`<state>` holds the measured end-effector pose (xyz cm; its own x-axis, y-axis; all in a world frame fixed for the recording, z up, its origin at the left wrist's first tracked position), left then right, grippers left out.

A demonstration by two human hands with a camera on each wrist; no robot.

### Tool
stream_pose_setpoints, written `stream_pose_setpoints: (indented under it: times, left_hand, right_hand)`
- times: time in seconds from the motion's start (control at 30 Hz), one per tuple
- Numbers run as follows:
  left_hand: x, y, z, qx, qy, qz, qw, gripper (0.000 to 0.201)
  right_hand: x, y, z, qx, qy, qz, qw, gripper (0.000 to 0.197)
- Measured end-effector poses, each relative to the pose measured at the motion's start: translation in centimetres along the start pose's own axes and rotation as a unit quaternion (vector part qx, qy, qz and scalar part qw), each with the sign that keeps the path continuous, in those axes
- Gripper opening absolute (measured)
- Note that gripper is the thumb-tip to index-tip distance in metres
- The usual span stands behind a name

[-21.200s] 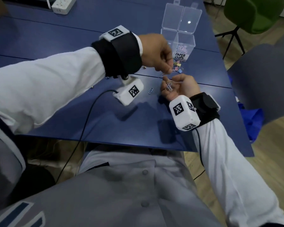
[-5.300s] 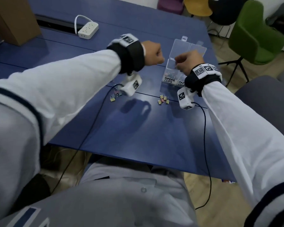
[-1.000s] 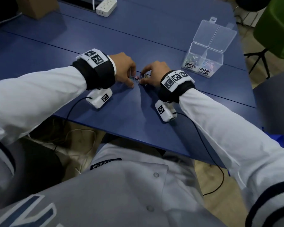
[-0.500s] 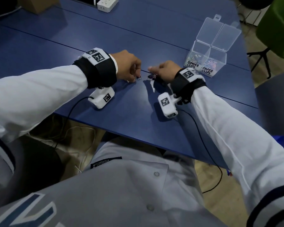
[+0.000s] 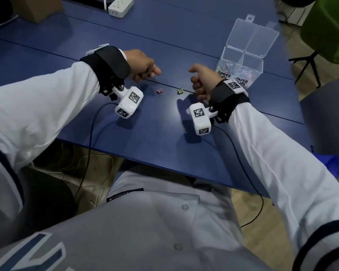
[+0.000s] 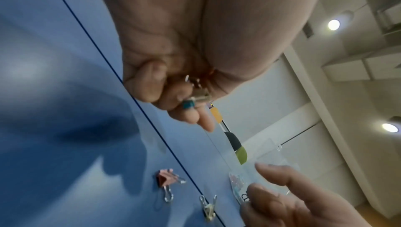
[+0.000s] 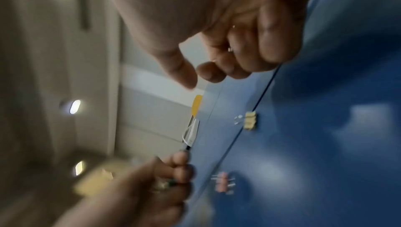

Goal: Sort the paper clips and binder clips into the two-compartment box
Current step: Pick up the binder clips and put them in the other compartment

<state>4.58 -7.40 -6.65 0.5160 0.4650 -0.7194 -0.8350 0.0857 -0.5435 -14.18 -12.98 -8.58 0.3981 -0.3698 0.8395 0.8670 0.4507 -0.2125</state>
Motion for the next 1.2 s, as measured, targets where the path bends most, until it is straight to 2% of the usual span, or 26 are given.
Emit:
stream_pose_setpoints:
  times: [0.03,0.07,0.1,0.13,0.23,0.33,0.4,0.5,0.7,0.77,0.8,0.87,0.9,0.93,1.0,1.07,1.2]
  left_hand:
    - [0.2,0.0,-0.1,-0.008,-0.012,-0.006,1.000,0.029]
    - [0.2,0.0,-0.1,-0.016,-0.019,-0.012,1.000,0.030]
    - [0.2,0.1,-0.2,-0.022,-0.022,-0.018,0.999,0.029]
    - [0.1,0.3,-0.2,-0.025,-0.023,-0.021,0.999,0.028]
    - [-0.6,0.8,-0.3,-0.041,-0.002,-0.115,0.993,0.026]
    - [-1.6,0.7,-0.1,-0.084,0.047,-0.290,0.952,0.030]
    - [-2.0,0.8,0.1,-0.095,0.076,-0.363,0.924,0.038]
    - [-1.9,0.9,0.6,-0.070,0.094,-0.407,0.906,0.043]
    - [-0.5,1.2,1.3,-0.012,0.068,-0.440,0.896,0.051]
    - [-0.2,2.0,1.3,-0.007,0.075,-0.438,0.896,0.050]
    - [-0.1,2.4,1.3,-0.005,0.079,-0.438,0.896,0.050]
    - [-0.1,2.9,1.5,-0.007,0.089,-0.439,0.894,0.047]
    - [-0.2,3.0,1.6,-0.011,0.097,-0.444,0.891,0.044]
    - [-0.3,3.1,1.7,-0.016,0.105,-0.449,0.887,0.040]
    - [-0.5,3.4,1.7,-0.017,0.119,-0.456,0.882,0.032]
    - [-0.6,3.6,1.7,-0.016,0.123,-0.462,0.878,0.030]
    - [-0.8,2.6,2.3,-0.045,0.092,-0.470,0.877,0.039]
  right_hand:
    - [0.6,0.0,-0.1,-0.005,-0.033,0.127,0.991,0.027]
    - [1.3,-0.2,0.0,-0.026,-0.075,0.245,0.966,0.024]
    - [1.9,-0.2,0.2,-0.052,-0.111,0.315,0.941,0.026]
    - [2.1,-0.2,0.4,-0.068,-0.133,0.341,0.928,0.027]
    - [1.5,0.7,0.3,-0.064,-0.152,0.346,0.924,0.031]
    - [1.7,1.0,0.0,-0.064,-0.162,0.362,0.916,0.028]
    - [2.0,1.1,-0.1,-0.066,-0.169,0.369,0.912,0.022]
    - [2.2,1.2,-0.6,-0.064,-0.172,0.376,0.908,0.021]
    - [2.2,0.9,-0.9,-0.090,-0.154,0.389,0.904,0.027]
    - [1.8,0.7,-0.8,-0.088,-0.127,0.365,0.918,0.027]
    - [1.4,0.7,-0.6,-0.079,-0.109,0.327,0.935,0.029]
    - [0.2,0.7,-0.4,-0.045,-0.064,0.159,0.984,0.027]
    - [-0.3,0.6,-0.1,-0.031,-0.044,0.057,0.997,0.024]
    - [-0.7,0.5,0.0,-0.025,-0.030,-0.028,0.999,0.021]
    - [-1.2,0.3,0.2,-0.017,-0.015,-0.120,0.992,0.019]
    - [-1.3,0.1,0.3,-0.010,-0.015,-0.146,0.989,0.017]
    - [-1.9,-0.5,0.9,-0.023,0.000,-0.180,0.983,0.016]
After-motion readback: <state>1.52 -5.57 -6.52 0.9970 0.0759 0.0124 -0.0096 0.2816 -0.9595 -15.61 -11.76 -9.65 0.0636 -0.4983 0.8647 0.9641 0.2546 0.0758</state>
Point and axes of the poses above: each hand's wrist, its own z-axis away from the middle knuckle, its own y-axis out of the palm, x = y × z, the point moved 9 cm from there along -z, towards the middle knuckle, and after that the axes turned 6 degrees about -z, right-handed, at the moved point
